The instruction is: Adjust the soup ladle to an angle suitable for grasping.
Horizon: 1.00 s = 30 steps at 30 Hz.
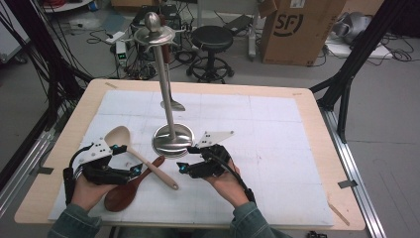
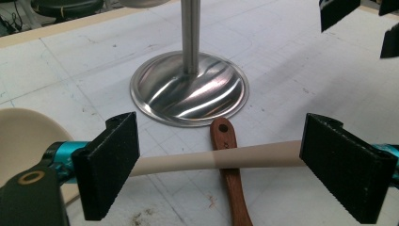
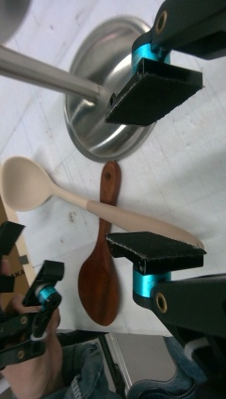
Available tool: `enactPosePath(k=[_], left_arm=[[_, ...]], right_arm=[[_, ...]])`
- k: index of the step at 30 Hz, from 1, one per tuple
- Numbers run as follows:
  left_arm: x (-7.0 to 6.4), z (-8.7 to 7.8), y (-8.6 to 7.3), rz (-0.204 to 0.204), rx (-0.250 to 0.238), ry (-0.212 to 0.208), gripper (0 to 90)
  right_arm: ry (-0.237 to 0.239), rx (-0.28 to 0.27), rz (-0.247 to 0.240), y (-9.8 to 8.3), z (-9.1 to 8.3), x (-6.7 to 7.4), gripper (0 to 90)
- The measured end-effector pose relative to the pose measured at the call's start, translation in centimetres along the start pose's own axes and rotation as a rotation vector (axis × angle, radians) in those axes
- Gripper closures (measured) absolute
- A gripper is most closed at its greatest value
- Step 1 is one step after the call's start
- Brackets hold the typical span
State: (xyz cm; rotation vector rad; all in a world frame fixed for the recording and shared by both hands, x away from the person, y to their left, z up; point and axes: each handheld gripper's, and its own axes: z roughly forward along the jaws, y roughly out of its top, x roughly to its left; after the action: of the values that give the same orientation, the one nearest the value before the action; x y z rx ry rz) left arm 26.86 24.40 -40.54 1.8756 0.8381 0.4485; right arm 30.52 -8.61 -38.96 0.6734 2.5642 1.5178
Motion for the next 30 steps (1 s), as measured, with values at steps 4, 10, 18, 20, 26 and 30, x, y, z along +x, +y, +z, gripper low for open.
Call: enactPosePath(k=[4,10,18,20,26,30], left_arm=[[0.0,0.0,0.0,-0.001,0.001,0.0,12.4],[0.0,0.0,0.0,0.0,0.001,0.002,12.2],[0.0,0.0,0.0,0.001,0.001,0.004,12.2],[-0.1,0.0,0.0,0.003,0.001,0.004,12.2],[-0.1,0.0,0.0,0.003,-0.001,0.003,12.2],[-0.1,0.0,0.0,0.001,-0.002,0.004,12.2]], right_arm=[[-0.005,0.017,-0.008,-0.4,0.7,0.3,35.0],[-0.009,0.042,-0.011,-1.1,1.7,0.8,34.9],[-0.002,0.068,-0.004,-2.0,3.1,1.3,35.0],[0.0,0.072,-0.006,-2.1,3.3,1.4,35.1],[0.007,0.087,-0.008,-2.3,3.9,1.7,35.2],[0.01,0.093,-0.01,-2.5,4.3,2.0,35.3]])
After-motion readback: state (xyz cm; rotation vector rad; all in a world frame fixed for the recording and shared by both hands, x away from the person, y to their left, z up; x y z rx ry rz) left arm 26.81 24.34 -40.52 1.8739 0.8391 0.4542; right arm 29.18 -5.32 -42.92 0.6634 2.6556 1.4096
